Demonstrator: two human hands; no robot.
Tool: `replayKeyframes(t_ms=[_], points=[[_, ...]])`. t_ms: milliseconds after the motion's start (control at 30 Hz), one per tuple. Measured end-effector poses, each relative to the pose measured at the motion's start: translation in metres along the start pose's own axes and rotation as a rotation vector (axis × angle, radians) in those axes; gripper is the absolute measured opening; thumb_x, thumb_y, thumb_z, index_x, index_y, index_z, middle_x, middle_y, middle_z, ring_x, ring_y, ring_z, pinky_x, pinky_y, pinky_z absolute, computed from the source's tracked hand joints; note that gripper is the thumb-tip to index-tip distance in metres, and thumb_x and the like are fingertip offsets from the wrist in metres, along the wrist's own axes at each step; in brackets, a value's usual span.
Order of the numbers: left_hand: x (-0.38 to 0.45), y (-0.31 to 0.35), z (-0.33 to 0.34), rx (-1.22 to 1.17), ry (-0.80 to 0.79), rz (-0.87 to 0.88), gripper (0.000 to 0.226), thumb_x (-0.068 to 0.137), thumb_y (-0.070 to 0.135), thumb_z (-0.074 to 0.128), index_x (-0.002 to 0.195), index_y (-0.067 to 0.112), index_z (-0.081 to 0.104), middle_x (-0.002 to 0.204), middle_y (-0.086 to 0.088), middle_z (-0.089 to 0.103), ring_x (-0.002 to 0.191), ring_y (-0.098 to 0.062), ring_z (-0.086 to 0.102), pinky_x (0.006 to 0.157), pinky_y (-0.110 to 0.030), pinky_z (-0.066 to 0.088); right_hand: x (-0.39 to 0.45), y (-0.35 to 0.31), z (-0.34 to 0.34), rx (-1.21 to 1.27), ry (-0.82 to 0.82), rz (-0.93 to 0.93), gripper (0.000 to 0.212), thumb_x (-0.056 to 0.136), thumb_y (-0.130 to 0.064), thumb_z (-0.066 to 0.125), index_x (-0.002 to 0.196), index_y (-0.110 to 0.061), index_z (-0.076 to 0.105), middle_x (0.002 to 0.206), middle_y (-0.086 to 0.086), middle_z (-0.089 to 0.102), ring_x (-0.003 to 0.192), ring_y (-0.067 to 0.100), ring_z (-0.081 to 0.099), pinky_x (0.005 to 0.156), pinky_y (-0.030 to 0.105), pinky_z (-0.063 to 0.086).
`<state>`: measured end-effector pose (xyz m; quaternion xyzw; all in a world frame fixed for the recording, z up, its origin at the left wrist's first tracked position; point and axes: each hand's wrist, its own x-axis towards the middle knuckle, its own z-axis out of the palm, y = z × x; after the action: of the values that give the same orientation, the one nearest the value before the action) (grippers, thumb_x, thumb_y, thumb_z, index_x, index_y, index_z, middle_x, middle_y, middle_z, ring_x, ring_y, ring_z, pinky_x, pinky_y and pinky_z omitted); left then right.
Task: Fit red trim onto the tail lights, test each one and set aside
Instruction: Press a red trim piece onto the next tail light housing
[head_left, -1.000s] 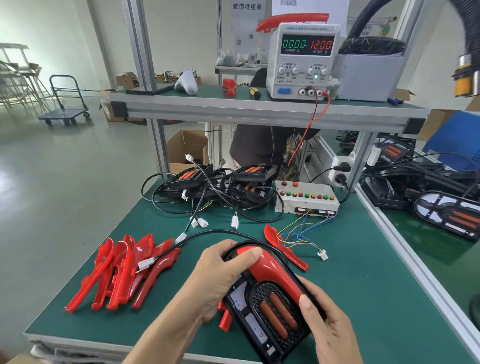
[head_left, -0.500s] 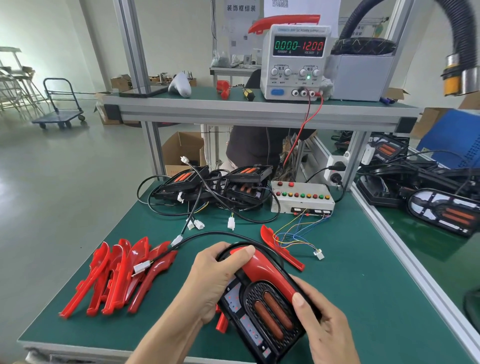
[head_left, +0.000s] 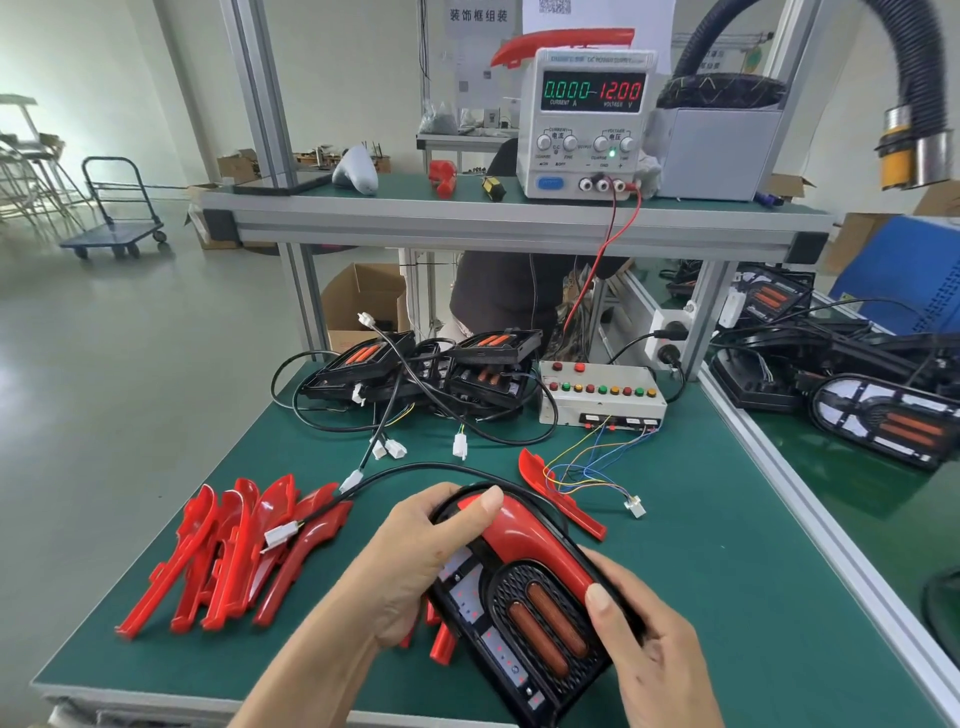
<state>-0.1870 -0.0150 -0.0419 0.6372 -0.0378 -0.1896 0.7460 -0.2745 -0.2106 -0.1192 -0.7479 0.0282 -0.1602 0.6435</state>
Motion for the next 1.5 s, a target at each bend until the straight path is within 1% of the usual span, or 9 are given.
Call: replayKeyframes(t_ms=[133,267,533,700,867,1033,1267,1367,1500], points=[[-0.001,-0.001,-0.002,-0.01,-0.017,0.017,0.046,0.074,0.019,0.088,0.108,-0.004,0.068,0.106,-0.025,0.074,0.09,-0.034,0.071,0.088,-0.044,0.061,0.002,0.003,-0.003,0.005,-0.034,0.009,0.035,0.088,-0.041,0.061,0.121,-0.046,0.07,0.119,-0.011,0.075,0.113,0.007,0.069,0.097,0.019,0.05],[-0.002,-0.002,0.0,-0.108,-0.014,-0.015,0.052,0.065,0.013,0.088,0.104,-0.01,0.062,0.096,-0.025,0.07,0.085,-0.033,0.067,0.083,-0.043,0.058,0.002,0.007,-0.006,-0.012,-0.055,0.014,0.039,0.087,-0.041,0.06,0.125,-0.044,0.069,0.123,-0.01,0.073,0.117,0.009,0.067,0.103,0.029,0.047],[-0.003,-0.005,0.001,-0.155,-0.002,-0.066,0.059,0.065,0.012,0.089,0.109,-0.012,0.058,0.101,-0.032,0.069,0.088,-0.035,0.066,0.089,-0.047,0.055,0.002,0.006,-0.007,-0.02,-0.039,0.016,0.042,0.084,-0.046,0.06,0.125,-0.045,0.069,0.123,-0.01,0.073,0.115,0.009,0.068,0.102,0.031,0.048],[-0.005,-0.001,-0.003,-0.181,-0.102,-0.052,0.052,0.091,0.028,0.077,0.117,-0.012,0.059,0.121,-0.034,0.065,0.102,-0.036,0.065,0.103,-0.053,0.049,0.006,-0.001,-0.009,-0.016,-0.038,-0.018,0.035,0.089,-0.036,0.06,0.121,-0.045,0.07,0.121,-0.011,0.074,0.115,0.006,0.068,0.097,0.018,0.05],[-0.001,-0.001,-0.005,-0.246,-0.06,-0.048,0.043,0.085,0.019,0.071,0.115,-0.01,0.06,0.102,-0.026,0.067,0.089,-0.031,0.065,0.086,-0.041,0.056,0.009,-0.005,-0.007,-0.025,-0.056,-0.025,0.032,0.092,-0.036,0.063,0.121,-0.047,0.07,0.121,-0.013,0.073,0.115,0.004,0.067,0.093,0.009,0.047],[0.001,-0.006,-0.005,-0.223,-0.015,-0.021,0.045,0.083,0.023,0.073,0.108,-0.013,0.06,0.1,-0.027,0.067,0.09,-0.033,0.063,0.09,-0.045,0.053,0.006,-0.004,-0.004,-0.017,-0.056,-0.002,0.035,0.087,-0.055,0.064,0.122,-0.05,0.068,0.12,-0.013,0.074,0.113,0.004,0.068,0.091,0.01,0.048],[0.003,-0.01,0.003,-0.008,0.073,0.122,0.051,0.082,0.046,0.071,0.094,-0.003,0.064,0.09,-0.02,0.07,0.08,-0.026,0.065,0.084,-0.044,0.054,0.006,-0.005,-0.002,-0.005,-0.002,0.0,0.031,0.083,-0.042,0.065,0.112,-0.052,0.073,0.109,-0.014,0.077,0.103,0.002,0.072,0.082,0.006,0.05],[0.003,-0.012,0.001,-0.003,0.026,0.112,0.042,0.089,0.046,0.075,0.096,0.005,0.069,0.094,-0.017,0.073,0.083,-0.025,0.068,0.086,-0.043,0.055,0.006,-0.007,-0.003,-0.001,0.014,-0.007,0.03,0.086,-0.039,0.065,0.112,-0.051,0.073,0.109,-0.014,0.077,0.102,0.002,0.072,0.081,0.007,0.05],[0.003,-0.011,-0.002,0.005,-0.008,0.1,0.034,0.074,0.034,0.085,0.097,0.011,0.074,0.101,-0.023,0.075,0.088,-0.032,0.071,0.087,-0.044,0.059,0.006,-0.009,-0.004,-0.015,0.002,-0.002,0.029,0.088,-0.036,0.066,0.112,-0.051,0.073,0.108,-0.014,0.077,0.102,0.001,0.072,0.082,0.006,0.05]])
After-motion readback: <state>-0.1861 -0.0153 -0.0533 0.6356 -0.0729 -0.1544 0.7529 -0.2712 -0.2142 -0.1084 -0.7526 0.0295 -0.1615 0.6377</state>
